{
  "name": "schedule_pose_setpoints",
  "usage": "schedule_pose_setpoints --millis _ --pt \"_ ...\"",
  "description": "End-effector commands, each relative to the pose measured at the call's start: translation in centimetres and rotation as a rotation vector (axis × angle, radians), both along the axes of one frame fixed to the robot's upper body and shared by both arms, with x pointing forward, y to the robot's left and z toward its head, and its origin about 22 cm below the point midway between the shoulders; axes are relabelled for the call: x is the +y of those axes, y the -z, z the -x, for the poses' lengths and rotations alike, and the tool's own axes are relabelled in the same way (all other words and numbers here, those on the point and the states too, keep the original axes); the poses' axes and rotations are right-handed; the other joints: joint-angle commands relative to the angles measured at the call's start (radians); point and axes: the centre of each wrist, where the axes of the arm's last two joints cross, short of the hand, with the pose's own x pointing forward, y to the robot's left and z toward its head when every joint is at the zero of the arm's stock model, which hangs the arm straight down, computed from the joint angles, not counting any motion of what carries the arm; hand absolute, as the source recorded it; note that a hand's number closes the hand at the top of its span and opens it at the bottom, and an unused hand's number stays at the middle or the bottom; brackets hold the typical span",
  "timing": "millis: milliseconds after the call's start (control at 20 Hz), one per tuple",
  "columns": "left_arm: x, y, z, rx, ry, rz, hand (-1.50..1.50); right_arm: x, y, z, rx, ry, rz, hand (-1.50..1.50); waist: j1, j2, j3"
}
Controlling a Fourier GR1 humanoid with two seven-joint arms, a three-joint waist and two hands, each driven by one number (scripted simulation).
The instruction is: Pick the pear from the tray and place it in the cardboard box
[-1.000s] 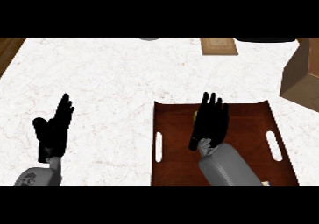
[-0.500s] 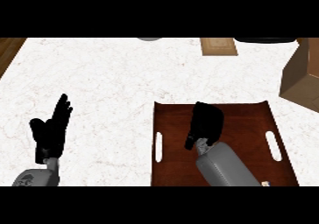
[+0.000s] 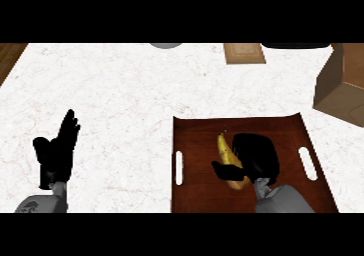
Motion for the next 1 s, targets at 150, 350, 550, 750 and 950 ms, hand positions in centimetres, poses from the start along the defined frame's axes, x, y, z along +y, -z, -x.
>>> schedule_pose_setpoints --millis 150,350,550,750,950 --pt "0.6 0.9 0.1 -0.010 0.008 -0.007 0.00 -8.3 -2.8 4.3 0.044 -0.180 -0.033 1.50 0.004 0.012 0.002" --pt "1.0 -0.4 0.6 0.005 0.014 0.011 0.00 -8.6 -4.9 7.6 -0.037 -0.191 -0.005 1.50 0.011 0.011 0.002" --pt "0.1 0.2 -0.2 -0.012 -0.001 0.007 0.00 -10.6 -9.7 8.2 -0.158 -0.246 -0.032 1.50 0.004 0.011 0.002" --pt "-0.3 0.9 0.7 0.000 0.017 0.001 0.00 -10.6 -14.4 10.6 -0.289 -0.226 -0.081 1.50 -0.001 0.009 0.002" --pt "-0.1 -0.1 -1.3 0.002 -0.005 0.014 0.00 -12.1 -18.3 11.6 -0.385 -0.176 -0.120 1.50 -0.001 0.012 0.002"
